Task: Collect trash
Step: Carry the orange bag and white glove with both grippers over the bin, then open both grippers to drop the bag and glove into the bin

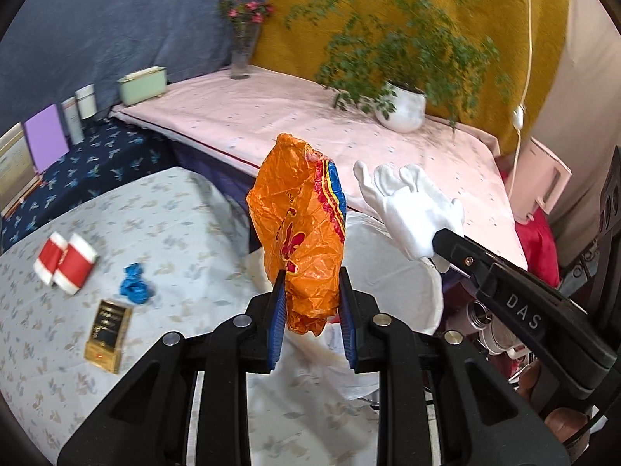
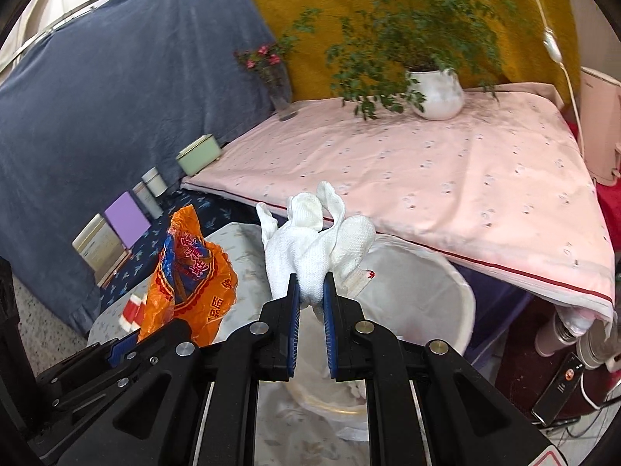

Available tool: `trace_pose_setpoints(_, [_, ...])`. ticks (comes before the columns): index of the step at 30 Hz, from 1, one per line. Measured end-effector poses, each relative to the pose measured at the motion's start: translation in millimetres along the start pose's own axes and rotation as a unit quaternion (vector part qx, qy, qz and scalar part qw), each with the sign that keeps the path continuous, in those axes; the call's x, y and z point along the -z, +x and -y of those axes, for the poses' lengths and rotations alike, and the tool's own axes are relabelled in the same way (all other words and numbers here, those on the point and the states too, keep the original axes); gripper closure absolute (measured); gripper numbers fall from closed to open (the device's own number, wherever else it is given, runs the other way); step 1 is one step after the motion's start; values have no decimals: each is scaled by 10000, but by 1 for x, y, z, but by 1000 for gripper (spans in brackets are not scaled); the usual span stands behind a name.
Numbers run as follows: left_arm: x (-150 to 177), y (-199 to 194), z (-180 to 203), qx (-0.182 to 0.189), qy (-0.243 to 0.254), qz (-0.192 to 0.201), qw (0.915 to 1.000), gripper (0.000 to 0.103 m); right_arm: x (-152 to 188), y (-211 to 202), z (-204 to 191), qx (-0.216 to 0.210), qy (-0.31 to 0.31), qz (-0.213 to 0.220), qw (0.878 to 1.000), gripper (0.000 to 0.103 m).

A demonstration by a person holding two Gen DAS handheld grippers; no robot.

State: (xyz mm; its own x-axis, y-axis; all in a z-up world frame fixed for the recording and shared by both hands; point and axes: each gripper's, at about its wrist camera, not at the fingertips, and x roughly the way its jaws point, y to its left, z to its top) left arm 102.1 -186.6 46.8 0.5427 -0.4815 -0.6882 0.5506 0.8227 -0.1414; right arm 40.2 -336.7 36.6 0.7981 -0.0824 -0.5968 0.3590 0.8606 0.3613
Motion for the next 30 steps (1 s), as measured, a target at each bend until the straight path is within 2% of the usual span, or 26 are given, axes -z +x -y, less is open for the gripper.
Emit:
trace_pose_setpoints(10, [2, 33, 29, 218, 173, -189, 9994, 78, 4, 2, 34, 176, 222, -61, 9996, 92])
trace_pose_setpoints(14, [2, 37, 26, 299, 35, -146, 9994, 69, 5, 5, 40, 195, 273, -93, 9994, 92])
trace_pose_setpoints(17, [2, 39, 25, 227, 3, -115, 9997, 62, 5, 8, 41, 195, 301, -112, 9993, 92])
trace_pose_setpoints(28, [2, 39, 13, 164, -130, -141, 9997, 59, 5, 15, 34, 158, 241, -148, 9995, 91])
trace_pose_setpoints(30, [3, 38, 10, 127, -161, -146, 9997, 58, 5, 15, 32, 151, 227, -148, 9995, 87])
